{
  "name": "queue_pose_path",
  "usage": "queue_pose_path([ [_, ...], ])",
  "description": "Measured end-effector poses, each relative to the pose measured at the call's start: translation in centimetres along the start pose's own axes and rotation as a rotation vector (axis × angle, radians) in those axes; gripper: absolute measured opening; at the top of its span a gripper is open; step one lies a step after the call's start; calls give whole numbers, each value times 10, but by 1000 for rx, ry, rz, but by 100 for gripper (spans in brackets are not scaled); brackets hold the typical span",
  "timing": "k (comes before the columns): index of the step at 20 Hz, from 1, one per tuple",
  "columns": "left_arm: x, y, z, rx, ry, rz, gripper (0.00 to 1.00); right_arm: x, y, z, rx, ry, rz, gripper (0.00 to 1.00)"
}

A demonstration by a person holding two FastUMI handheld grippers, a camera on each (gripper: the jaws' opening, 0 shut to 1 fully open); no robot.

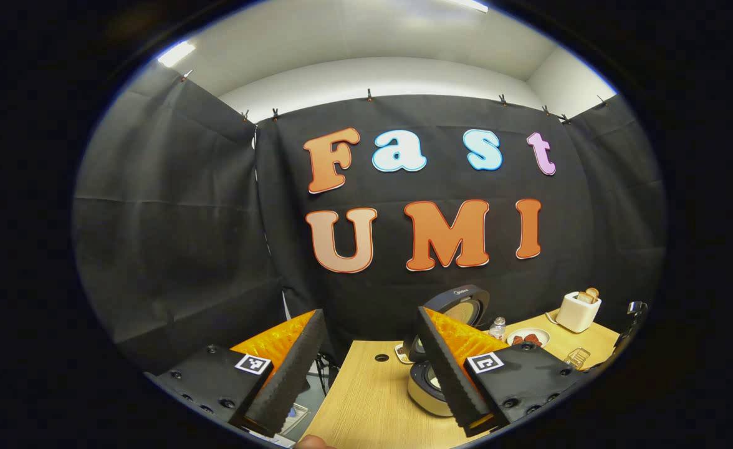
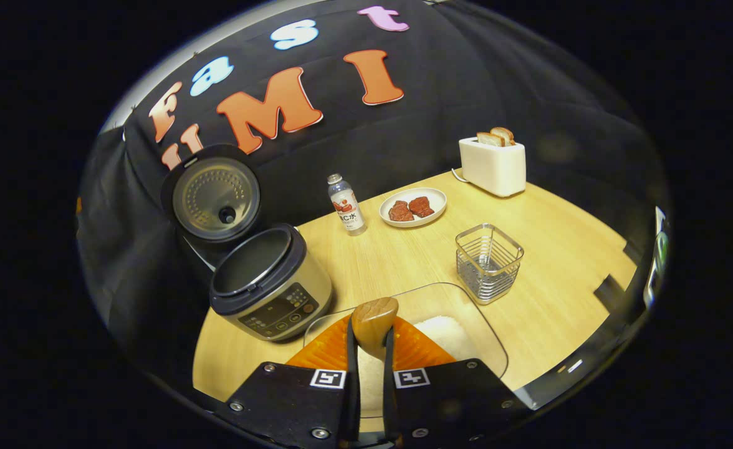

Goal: Close the left gripper, press the button to open the rice cooker; take a wooden spoon from the chopstick holder with the right hand, scoop a spoonful of rice and pour it into the rice cooker, then put the wooden spoon back into the chopstick holder.

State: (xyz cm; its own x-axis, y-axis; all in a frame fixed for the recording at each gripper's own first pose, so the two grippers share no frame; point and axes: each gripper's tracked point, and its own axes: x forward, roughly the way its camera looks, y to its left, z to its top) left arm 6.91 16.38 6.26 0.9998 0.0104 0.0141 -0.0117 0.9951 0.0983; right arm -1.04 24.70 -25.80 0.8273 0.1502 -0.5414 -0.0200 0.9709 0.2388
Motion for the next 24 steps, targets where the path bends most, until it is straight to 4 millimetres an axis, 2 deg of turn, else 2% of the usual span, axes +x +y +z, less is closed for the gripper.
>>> queue_pose_path([
  [7,-1,-1,1,-20,-4,-20,98,1,8,-1,190,-16,77,14],
  [12,-1,-3,5,-18,-14,-23,100,7,-5,1,317,-18,100,14],
  [16,-1,-4,9,-20,-20,-28,99,11,-6,6,465,-13,172,14],
  [20,-2,-4,12,-24,-27,-24,97,18,-16,2,598,2,200,14],
  [24,-2,-5,14,-36,-30,-29,96,17,-38,4,776,-7,198,14],
])
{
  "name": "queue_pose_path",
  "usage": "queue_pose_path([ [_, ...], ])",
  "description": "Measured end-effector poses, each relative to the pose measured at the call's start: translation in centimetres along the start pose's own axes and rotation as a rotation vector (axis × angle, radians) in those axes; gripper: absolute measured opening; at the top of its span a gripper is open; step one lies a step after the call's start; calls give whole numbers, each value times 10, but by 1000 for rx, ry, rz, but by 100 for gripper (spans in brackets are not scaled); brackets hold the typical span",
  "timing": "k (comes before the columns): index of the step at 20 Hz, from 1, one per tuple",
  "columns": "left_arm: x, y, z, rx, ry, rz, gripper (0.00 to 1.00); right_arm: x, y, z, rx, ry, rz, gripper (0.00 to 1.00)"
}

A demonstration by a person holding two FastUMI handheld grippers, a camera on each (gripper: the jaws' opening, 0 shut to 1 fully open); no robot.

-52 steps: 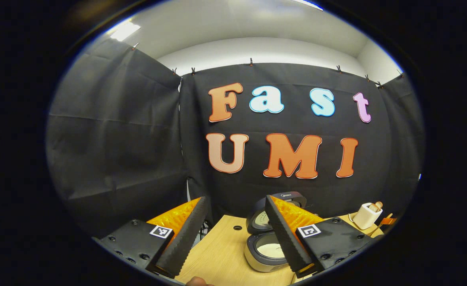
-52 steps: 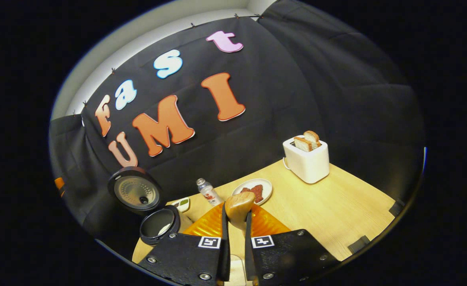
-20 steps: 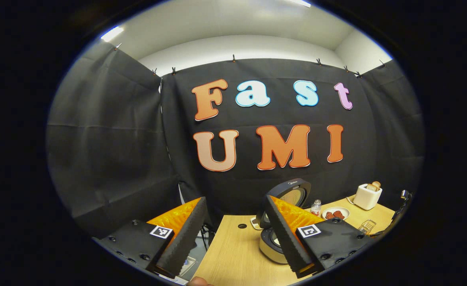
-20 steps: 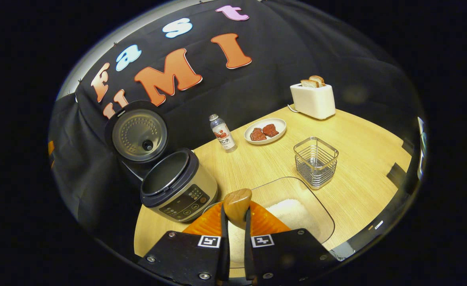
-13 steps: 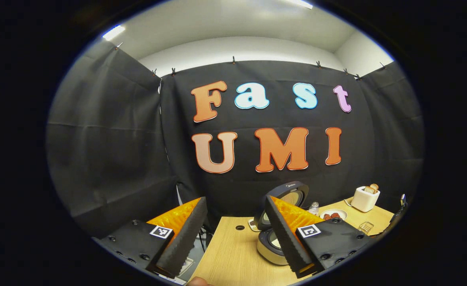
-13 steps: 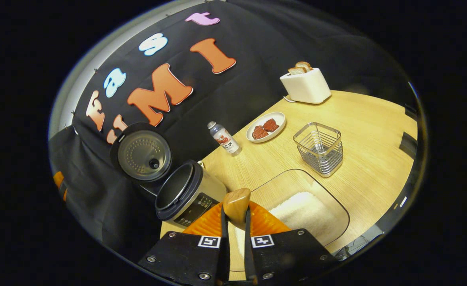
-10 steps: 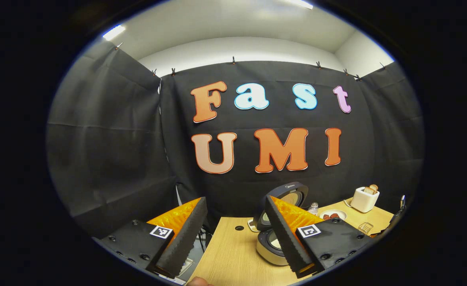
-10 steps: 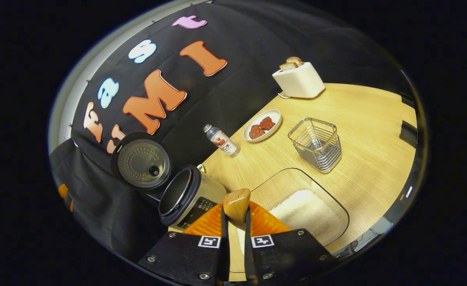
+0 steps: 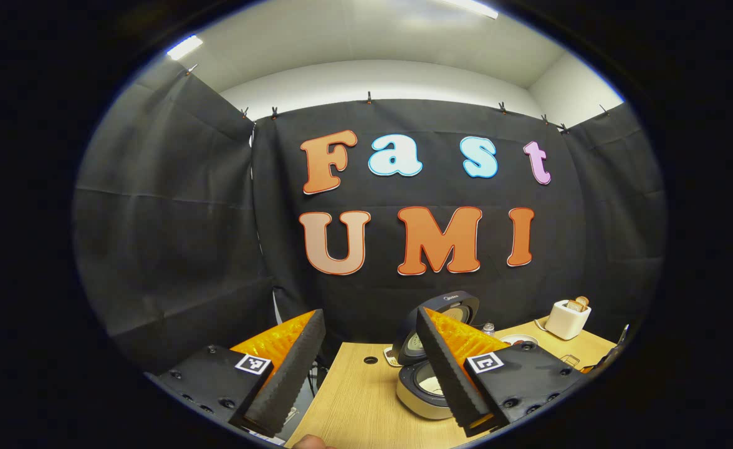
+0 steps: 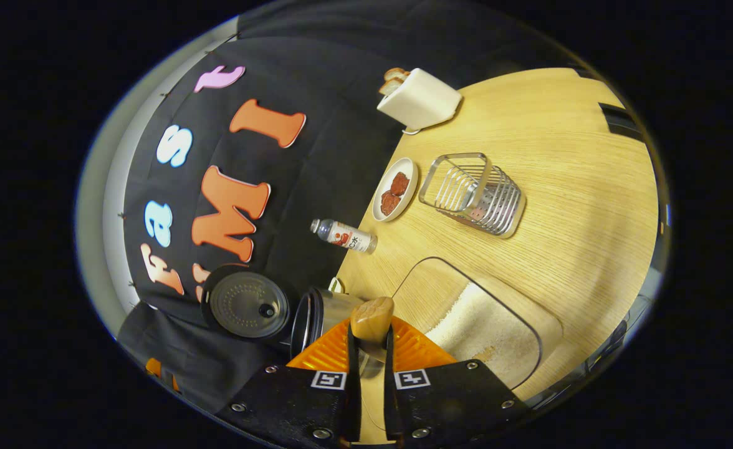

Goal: Close the left gripper, press the button to open the rice cooker; take a wooden spoon from the chopstick holder with the right hand, scoop a spoonful of rice and pour it into the rice cooker, then put the wooden spoon back into the chopstick holder.

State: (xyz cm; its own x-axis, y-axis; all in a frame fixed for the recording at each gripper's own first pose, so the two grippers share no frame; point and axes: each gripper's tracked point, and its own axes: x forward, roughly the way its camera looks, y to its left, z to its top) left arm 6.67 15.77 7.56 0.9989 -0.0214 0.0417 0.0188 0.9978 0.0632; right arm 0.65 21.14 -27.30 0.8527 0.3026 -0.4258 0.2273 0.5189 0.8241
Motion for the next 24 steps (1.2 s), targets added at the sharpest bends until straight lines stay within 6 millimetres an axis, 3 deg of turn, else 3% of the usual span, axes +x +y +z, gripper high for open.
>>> queue_pose_path([
  [5,1,2,-1,7,-4,7,100,-10,-2,26,98,-48,4,14],
  [9,3,-1,-4,-1,3,0,100,-17,12,40,161,-54,13,14],
  [16,12,-5,-14,-33,22,-20,98,-27,62,47,265,-39,75,14],
  [23,20,3,-18,-34,21,-21,96,-21,121,57,253,-44,123,14],
  [24,21,3,-19,-43,24,-26,100,-17,130,58,248,-44,131,14],
])
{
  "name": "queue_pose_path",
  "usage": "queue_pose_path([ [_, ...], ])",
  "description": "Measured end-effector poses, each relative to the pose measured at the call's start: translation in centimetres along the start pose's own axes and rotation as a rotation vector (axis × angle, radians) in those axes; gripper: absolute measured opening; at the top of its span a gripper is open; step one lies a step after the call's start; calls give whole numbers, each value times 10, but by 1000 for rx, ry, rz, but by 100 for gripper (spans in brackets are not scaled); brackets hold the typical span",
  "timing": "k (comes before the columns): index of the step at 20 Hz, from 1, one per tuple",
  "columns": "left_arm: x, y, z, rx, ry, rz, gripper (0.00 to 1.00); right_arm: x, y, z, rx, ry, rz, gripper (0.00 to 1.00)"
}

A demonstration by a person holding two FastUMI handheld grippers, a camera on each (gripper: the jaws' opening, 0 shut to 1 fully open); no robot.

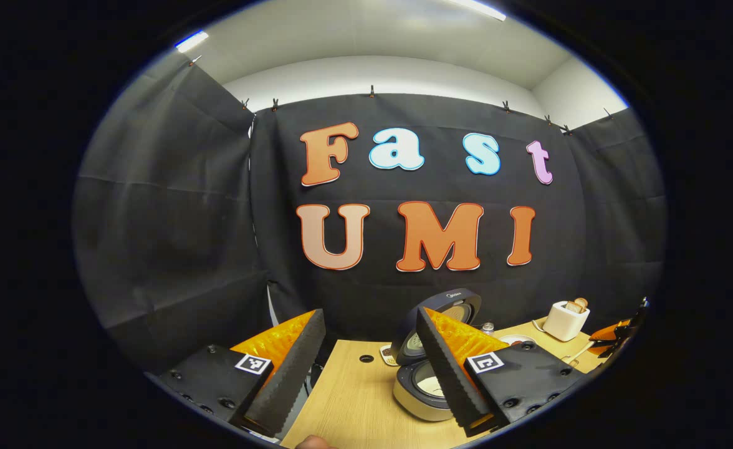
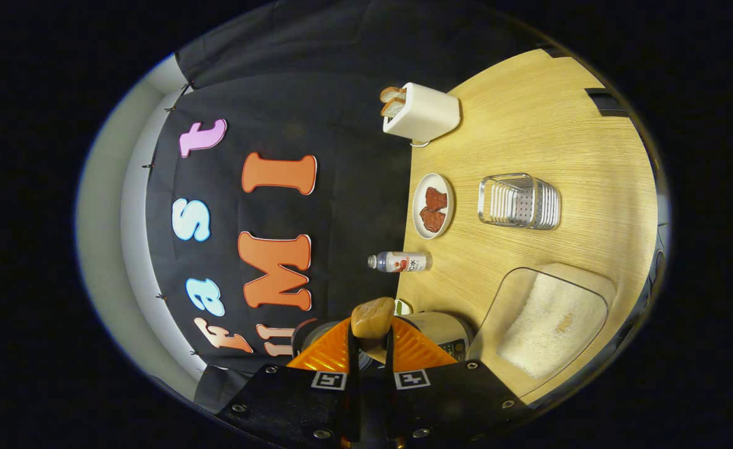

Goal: Close the left gripper, press the button to open the rice cooker; take a wooden spoon from the chopstick holder with the right hand, scoop a spoonful of rice and pour it into the rice cooker, then put the wooden spoon back into the chopstick holder.

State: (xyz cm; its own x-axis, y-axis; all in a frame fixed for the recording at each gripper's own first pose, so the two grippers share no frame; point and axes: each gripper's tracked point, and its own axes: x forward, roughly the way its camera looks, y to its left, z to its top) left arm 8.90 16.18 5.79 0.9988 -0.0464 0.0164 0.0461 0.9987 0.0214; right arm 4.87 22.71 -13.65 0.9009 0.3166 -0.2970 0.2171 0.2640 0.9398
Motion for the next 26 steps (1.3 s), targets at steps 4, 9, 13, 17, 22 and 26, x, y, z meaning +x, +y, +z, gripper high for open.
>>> queue_pose_path([
  [4,5,8,1,-1,-4,0,96,21,33,-9,-17,8,28,14],
  [9,11,15,11,3,-17,1,96,55,74,-24,-43,11,65,14],
  [13,14,24,15,-1,-22,20,99,81,98,-34,-93,20,80,14],
  [17,17,33,14,6,-15,56,96,109,110,-44,-135,30,85,14],
  [22,18,37,20,-5,-13,96,96,139,123,-60,-235,49,100,14],
  [26,18,40,25,6,-20,126,96,153,132,-68,-322,64,101,14],
])
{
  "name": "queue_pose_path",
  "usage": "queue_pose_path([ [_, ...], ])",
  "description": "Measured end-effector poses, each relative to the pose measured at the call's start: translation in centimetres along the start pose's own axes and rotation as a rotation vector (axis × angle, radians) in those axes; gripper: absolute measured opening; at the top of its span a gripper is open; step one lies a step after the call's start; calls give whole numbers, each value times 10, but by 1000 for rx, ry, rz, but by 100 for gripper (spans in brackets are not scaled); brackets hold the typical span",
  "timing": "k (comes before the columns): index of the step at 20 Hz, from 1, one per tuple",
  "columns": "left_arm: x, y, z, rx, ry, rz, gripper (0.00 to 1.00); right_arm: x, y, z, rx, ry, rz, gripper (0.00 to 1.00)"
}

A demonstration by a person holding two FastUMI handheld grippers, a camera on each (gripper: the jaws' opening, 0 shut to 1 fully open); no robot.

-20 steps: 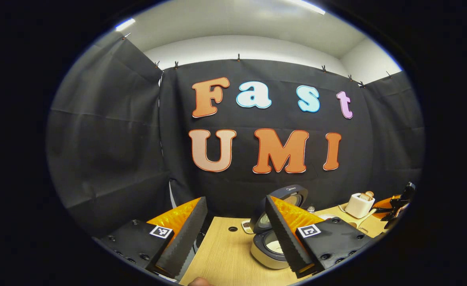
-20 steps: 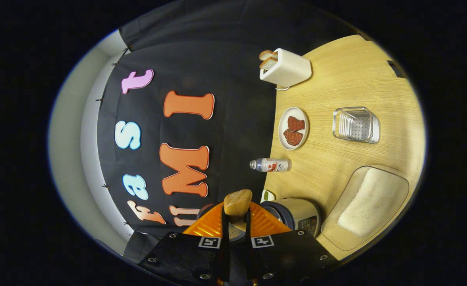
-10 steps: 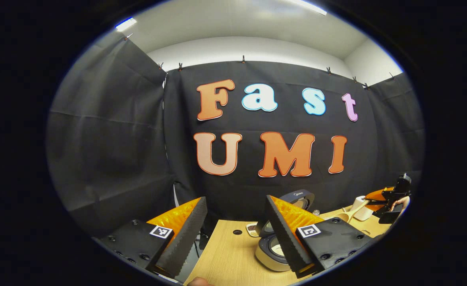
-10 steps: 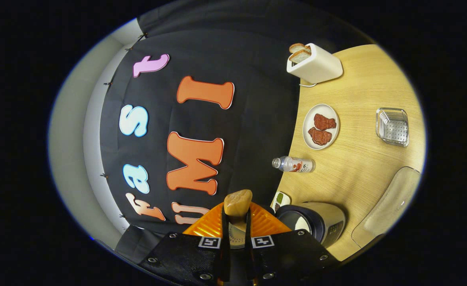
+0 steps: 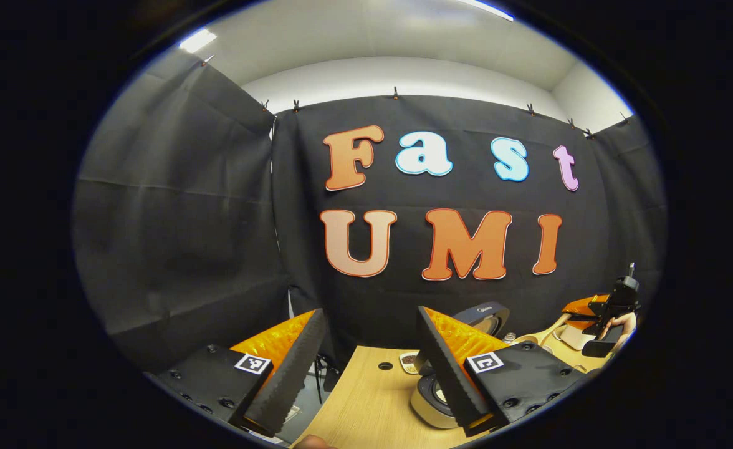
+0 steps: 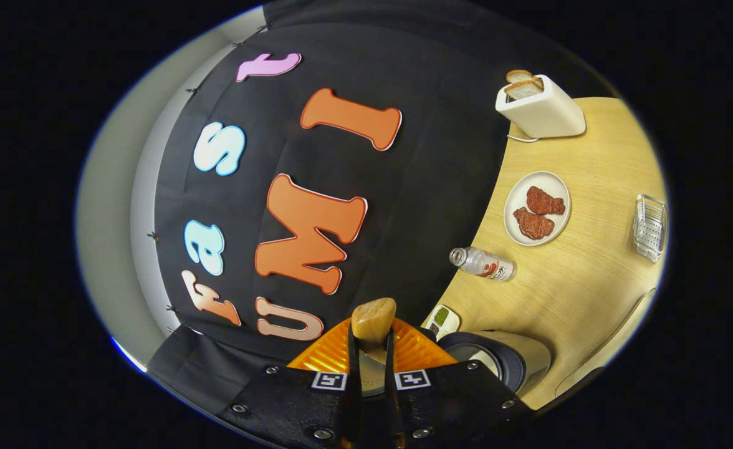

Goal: Close the left gripper, press the button to open the rice cooker; take a wooden spoon from the chopstick holder with the right hand, scoop a spoonful of rice and pour it into the rice cooker, then put the wooden spoon back into the chopstick holder.

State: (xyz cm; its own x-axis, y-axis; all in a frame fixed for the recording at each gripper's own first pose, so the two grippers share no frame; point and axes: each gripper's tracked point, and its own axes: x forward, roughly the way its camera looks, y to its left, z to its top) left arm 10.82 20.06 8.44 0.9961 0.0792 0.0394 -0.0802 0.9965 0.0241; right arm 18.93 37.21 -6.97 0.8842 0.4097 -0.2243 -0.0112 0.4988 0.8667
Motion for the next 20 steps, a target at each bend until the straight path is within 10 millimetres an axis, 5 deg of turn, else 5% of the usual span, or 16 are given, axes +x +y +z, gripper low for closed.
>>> queue_pose_path([
  [14,-12,-7,13,-10,-19,37,96,10,8,-2,-288,8,10,13],
  [20,-17,-5,16,-13,-24,46,96,24,28,-20,-380,27,47,14],
])
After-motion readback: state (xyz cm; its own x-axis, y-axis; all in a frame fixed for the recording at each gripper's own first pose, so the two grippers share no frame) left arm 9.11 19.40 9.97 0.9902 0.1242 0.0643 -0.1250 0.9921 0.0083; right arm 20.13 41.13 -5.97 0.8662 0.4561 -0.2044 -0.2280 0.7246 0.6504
